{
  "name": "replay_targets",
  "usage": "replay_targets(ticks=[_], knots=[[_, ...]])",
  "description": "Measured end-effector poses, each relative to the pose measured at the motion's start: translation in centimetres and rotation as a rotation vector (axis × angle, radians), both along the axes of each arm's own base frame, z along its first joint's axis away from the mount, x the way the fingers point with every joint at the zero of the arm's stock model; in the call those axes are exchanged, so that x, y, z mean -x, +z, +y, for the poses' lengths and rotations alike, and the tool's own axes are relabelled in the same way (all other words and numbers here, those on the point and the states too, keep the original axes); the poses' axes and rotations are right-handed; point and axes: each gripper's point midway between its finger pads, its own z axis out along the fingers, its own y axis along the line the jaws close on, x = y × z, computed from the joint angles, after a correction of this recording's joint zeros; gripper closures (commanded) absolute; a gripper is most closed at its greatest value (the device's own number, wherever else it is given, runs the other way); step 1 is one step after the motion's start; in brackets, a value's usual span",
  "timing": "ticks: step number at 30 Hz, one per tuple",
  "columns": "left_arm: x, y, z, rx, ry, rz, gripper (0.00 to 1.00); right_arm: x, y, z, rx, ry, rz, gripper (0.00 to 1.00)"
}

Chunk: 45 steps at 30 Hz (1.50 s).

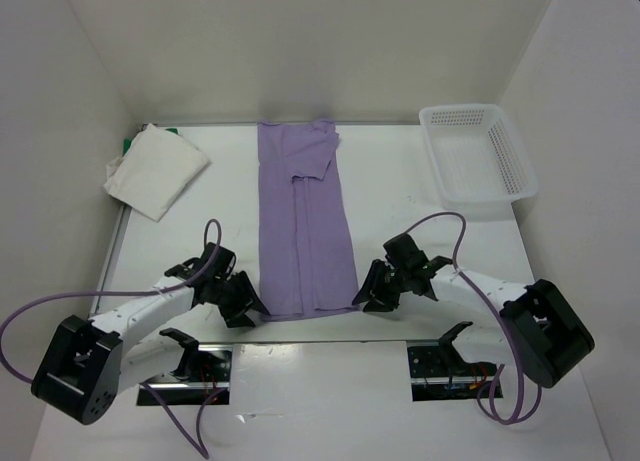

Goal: Fold and stack the t-shirts
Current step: Grab the bottom of the folded rectangular tshirt with both arms, then fold the folded rectangular tshirt in 1/3 of the way

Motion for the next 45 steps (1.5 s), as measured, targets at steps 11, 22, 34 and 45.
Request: replay_targets(ticks=[11, 22, 34, 45], knots=[[-1.2, -0.3, -0.6, 0.027, 0.022, -0.041, 0.70, -0.3, -0.5, 0.4, -0.002, 0.003, 0.002, 0.77], [-1.3, -0.2, -0.8, 0.037, 0.016, -0.034, 1.00, 0.2, -0.3, 1.3, 0.002, 0.052, -0.008, 1.00], [-4.9, 9.3, -1.6, 0.085, -0.024, -0.174, 1.00, -3.7, 9.3, 1.5, -0.068, 0.026, -0.173, 1.00], [-21.8, 11.0, 2.1, 0.013, 0.126, -0.338, 1.00, -21.6, 10.7, -0.1, 0.063, 0.021, -0.329, 1.00]])
